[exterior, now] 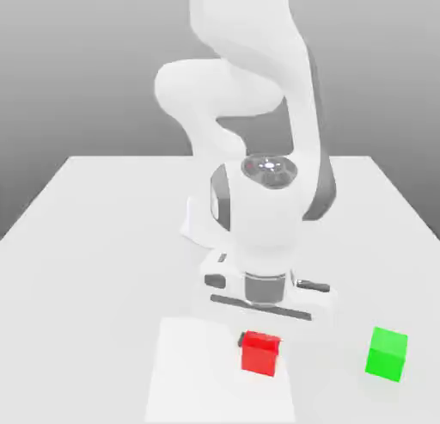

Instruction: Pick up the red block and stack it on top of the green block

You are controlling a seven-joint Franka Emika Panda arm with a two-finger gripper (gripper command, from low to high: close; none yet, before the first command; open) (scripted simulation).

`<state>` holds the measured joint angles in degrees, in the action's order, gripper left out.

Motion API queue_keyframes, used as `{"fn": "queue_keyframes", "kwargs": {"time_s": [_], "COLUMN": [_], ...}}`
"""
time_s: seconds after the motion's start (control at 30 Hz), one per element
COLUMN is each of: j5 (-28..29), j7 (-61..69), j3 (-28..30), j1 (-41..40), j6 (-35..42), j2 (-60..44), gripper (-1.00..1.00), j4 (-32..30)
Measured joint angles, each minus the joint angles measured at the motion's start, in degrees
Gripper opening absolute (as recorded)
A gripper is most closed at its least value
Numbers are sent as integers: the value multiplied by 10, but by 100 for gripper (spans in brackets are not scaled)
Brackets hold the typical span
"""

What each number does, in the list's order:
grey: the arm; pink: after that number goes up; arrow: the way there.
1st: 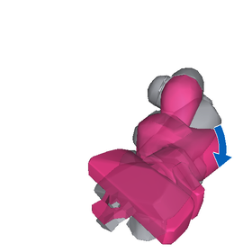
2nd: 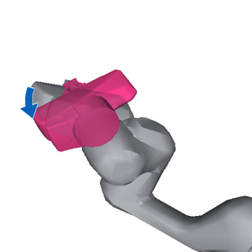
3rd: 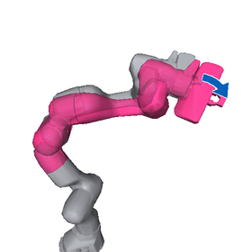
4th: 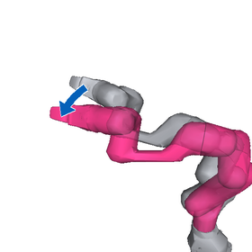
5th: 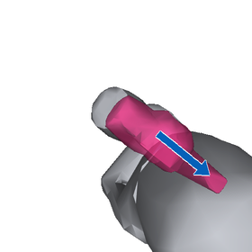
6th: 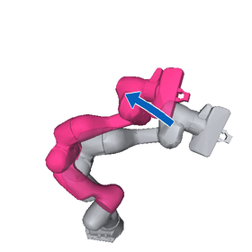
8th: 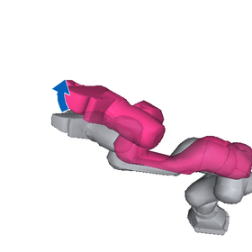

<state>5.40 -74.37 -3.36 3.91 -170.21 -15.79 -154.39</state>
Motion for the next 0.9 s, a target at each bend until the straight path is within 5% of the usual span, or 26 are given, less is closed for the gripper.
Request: {"fn": "queue_keyframes", "kwargs": {"time_s": [0.23, 0.6, 0.77, 0.8, 0.9], "j5": [-40, -27, 19, 31, 31], "j7": [31, 263, 267, 258, 258], "j3": [-24, -119, -108, -100, -100], "j1": [-13, 111, 137, 143, 143], "j6": [100, 199, 148, 130, 130], "j2": [117, 108, 34, 14, 14], "gripper": [-100, -100, -100, 100, 100], "j4": [-17, 88, 108, 110, 110]}}
